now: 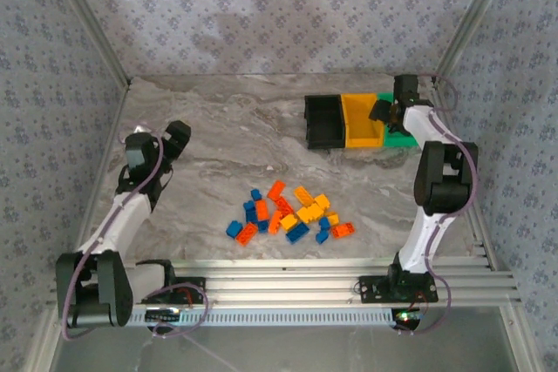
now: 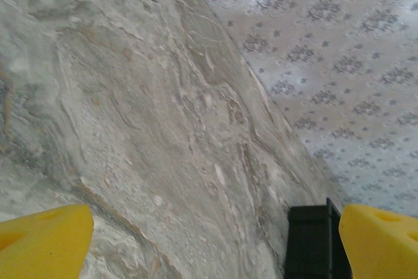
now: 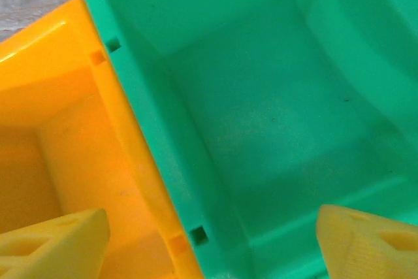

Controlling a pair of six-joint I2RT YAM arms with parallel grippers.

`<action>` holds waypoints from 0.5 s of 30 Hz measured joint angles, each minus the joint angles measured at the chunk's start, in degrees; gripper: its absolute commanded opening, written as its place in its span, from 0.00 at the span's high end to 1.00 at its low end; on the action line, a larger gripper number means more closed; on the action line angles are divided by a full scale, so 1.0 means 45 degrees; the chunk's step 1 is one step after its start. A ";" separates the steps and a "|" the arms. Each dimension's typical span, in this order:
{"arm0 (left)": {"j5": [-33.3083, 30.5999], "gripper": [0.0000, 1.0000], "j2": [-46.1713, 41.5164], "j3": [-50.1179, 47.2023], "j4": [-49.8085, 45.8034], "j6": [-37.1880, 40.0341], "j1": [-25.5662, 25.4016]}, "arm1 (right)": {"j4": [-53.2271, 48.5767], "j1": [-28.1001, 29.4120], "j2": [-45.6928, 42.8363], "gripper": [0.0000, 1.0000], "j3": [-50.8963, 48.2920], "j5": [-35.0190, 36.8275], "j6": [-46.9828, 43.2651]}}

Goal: Sort the legos into containers by color

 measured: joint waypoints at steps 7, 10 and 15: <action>0.0277 0.00 -0.1948 -0.0719 -0.0806 -0.0097 -0.0243 | -0.0801 0.0170 0.1229 0.46 0.1467 -0.0063 -0.0384; 0.0398 0.00 -0.2390 -0.0719 -0.1122 -0.0102 -0.0243 | -0.1010 0.0301 0.1520 0.57 0.1705 -0.0136 -0.0452; 0.0806 0.00 -0.2545 -0.0719 -0.1273 -0.0117 -0.0243 | -0.1103 0.0544 0.1661 0.80 0.1860 -0.0350 -0.0695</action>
